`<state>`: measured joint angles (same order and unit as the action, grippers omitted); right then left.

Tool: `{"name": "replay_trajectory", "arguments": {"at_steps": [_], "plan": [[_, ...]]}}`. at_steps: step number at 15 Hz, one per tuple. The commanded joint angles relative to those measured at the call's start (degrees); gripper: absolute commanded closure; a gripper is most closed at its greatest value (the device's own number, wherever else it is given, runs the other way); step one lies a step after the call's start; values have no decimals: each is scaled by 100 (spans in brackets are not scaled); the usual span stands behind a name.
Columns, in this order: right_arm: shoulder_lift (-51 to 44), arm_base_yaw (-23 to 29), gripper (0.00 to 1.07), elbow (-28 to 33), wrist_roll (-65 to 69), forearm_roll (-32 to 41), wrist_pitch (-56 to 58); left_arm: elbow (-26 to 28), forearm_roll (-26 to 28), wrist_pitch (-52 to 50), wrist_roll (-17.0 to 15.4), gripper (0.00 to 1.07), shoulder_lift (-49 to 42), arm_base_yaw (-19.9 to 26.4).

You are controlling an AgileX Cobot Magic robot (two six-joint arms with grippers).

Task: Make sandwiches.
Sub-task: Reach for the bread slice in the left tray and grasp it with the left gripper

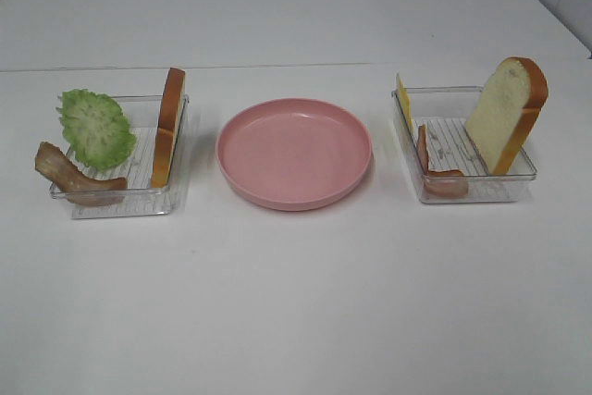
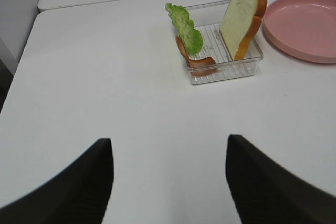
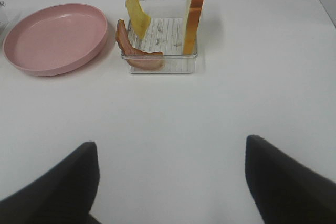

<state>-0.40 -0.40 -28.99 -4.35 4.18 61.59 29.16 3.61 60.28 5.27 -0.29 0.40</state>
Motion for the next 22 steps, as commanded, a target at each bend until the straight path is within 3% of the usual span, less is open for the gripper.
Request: {"name": "replay_trajectory", "arguments": {"at_steps": [1,22], "plan": [[-69,-17,35,11,-46,17,-69,-17,57,-74,11,47,-103,11],[-69,-17,35,11,-46,17,-69,-17,57,-74,11,47,-103,11]]}}
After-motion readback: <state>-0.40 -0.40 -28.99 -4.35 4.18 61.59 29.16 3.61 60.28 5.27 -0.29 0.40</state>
